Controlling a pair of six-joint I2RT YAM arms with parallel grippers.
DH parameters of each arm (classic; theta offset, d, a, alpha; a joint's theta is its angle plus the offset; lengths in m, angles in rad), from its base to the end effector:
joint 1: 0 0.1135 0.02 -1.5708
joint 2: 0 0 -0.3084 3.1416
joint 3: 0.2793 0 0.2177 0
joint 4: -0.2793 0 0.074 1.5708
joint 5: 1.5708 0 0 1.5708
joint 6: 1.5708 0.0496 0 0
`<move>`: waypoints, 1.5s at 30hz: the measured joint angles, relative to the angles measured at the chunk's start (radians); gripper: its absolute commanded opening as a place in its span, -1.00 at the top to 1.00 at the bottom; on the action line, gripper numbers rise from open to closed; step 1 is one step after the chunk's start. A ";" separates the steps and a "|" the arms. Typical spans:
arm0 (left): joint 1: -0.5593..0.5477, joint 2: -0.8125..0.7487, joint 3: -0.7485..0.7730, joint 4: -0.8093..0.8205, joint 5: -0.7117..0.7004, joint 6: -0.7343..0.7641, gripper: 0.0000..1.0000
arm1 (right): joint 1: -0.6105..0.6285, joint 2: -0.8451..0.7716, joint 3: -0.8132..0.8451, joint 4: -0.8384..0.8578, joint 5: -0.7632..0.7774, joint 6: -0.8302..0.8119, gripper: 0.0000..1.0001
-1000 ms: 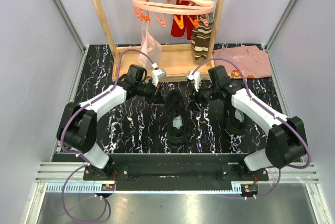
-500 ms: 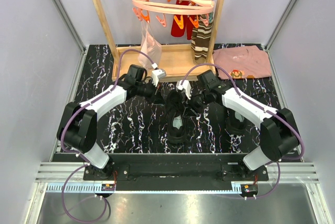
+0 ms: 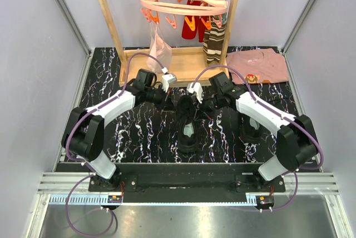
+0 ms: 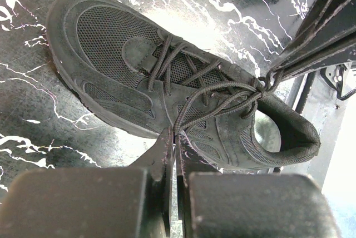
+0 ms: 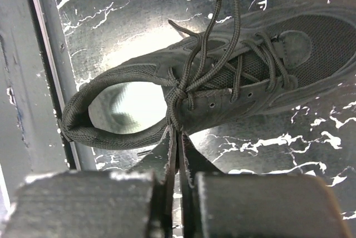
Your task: Tie the shoes
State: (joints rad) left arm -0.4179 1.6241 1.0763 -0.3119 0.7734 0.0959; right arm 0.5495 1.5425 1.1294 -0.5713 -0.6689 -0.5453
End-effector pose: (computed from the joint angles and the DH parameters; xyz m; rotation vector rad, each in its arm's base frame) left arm 0.2764 -0.1606 0.2808 0.9407 2.1825 -1.0844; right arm 0.2308 0.1774 0.2987 -1.4849 1.9455 0.8474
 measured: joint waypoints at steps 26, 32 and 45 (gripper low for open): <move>0.070 0.000 0.000 -0.002 0.006 0.000 1.00 | -0.019 -0.125 -0.126 0.022 0.085 0.079 1.00; 0.072 0.000 0.000 -0.015 0.005 0.009 1.00 | -0.019 -0.124 -0.129 0.020 0.098 0.060 1.00; 0.077 0.000 0.006 -0.043 -0.001 0.047 1.00 | -0.020 -0.132 -0.155 0.013 0.129 0.021 1.00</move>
State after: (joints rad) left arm -0.3405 1.6245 1.0824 -0.3546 0.7727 0.1429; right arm 0.5293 1.4105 0.9745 -0.5583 -0.5404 -0.5240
